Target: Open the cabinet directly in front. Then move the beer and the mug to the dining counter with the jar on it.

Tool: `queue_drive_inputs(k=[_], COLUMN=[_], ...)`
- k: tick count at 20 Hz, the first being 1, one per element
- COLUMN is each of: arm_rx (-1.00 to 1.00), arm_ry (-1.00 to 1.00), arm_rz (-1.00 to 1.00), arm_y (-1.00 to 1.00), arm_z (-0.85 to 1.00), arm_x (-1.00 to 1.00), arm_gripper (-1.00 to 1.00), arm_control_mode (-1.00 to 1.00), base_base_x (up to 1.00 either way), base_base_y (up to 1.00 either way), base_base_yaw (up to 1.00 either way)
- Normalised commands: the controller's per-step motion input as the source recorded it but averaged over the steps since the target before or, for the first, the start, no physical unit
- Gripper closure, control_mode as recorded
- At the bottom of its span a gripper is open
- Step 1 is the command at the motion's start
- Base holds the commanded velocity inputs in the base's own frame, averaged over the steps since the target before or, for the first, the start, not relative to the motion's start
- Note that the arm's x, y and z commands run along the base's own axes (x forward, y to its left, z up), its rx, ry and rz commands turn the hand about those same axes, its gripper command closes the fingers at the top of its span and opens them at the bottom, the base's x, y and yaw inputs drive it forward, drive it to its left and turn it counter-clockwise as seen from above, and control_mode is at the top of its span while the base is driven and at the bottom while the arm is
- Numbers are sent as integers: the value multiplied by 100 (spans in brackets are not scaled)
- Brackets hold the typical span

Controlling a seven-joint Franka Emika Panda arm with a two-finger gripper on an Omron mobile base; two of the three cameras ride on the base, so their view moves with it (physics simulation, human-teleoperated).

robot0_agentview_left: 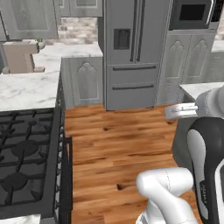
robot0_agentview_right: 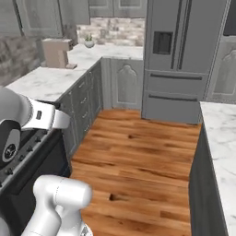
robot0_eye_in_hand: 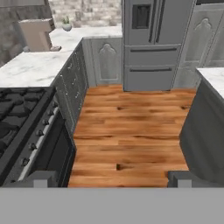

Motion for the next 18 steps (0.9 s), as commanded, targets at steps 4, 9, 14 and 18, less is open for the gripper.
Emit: queue_drive_inputs(k=[4, 9, 14, 18], arm_rx=[0, 0, 0, 0], arm_ry=[0, 0, 0, 0], arm_rz=[0, 0, 0, 0], arm_y=[0, 0, 0, 0], arm_z=[0, 0, 0, 0], arm_x=[0, 0, 0, 0], arm_gripper=[-100, -100, -100, -100], arm_control_mode=[100, 100, 100, 100], base_base_x=[100, 100, 100, 100], base_base_y=[-3, 0, 0, 0], base_base_yaw=[-4, -1, -1, -2])
